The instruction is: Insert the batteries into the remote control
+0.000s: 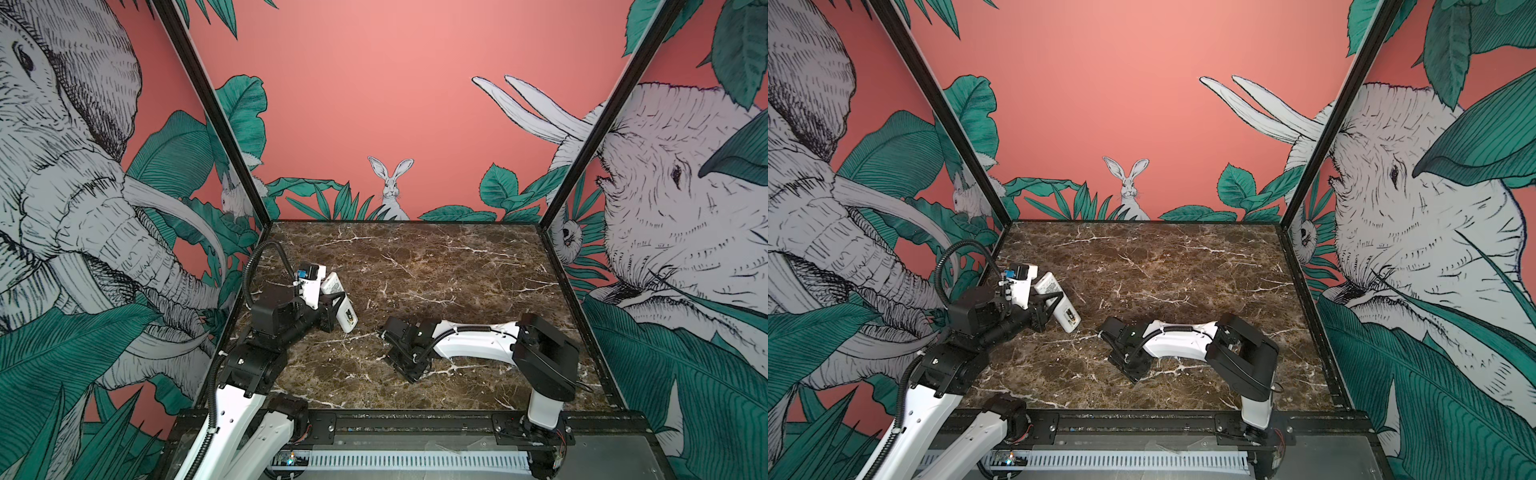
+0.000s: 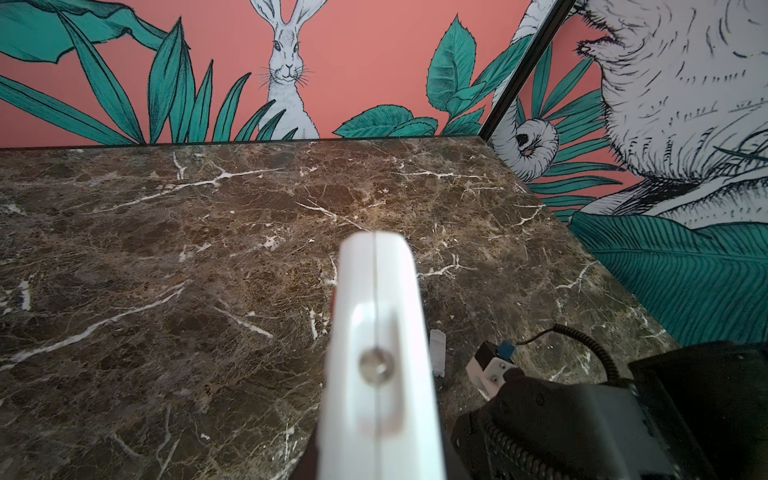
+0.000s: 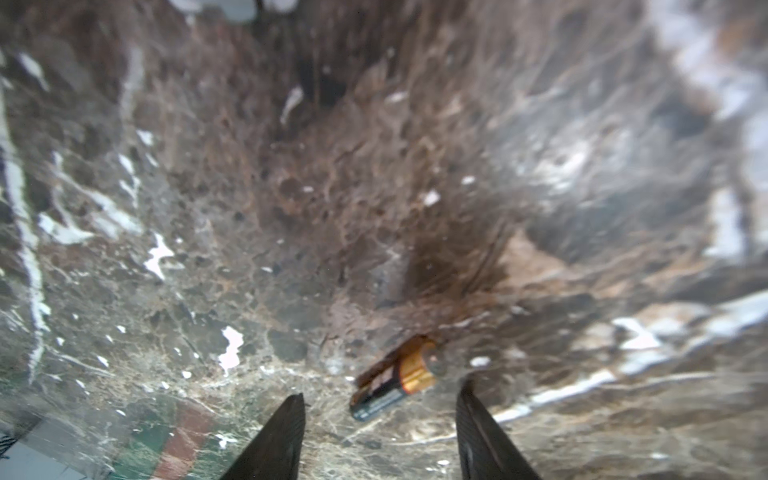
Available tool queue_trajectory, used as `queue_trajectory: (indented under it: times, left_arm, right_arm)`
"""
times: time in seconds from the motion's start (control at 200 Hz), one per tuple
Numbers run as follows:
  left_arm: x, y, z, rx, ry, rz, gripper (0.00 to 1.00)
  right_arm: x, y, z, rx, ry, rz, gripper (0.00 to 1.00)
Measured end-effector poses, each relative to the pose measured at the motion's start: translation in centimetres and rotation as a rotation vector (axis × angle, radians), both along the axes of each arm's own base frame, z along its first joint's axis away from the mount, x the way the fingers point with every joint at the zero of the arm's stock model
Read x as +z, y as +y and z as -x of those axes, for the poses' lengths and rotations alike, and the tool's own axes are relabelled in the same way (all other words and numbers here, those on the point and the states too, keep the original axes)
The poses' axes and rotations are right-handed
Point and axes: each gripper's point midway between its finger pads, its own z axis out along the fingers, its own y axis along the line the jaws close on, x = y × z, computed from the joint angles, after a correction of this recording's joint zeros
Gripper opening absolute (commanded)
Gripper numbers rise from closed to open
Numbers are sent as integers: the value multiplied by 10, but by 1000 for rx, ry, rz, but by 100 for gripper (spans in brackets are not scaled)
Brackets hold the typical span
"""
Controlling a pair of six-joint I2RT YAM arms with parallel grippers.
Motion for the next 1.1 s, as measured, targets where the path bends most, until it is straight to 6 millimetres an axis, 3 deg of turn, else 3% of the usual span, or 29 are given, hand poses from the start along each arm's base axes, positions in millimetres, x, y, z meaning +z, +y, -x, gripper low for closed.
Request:
queue_trajectory:
  times: [0.735,1.1]
  left_arm:
    - [1,4,5,12,-15,-19,0]
    - [2,5,5,18,-20,-19,0]
  right_arm:
    - [-5,-10,-3,-88,62,-7,21]
    - [-5,-21,-20,-48,58,54,14]
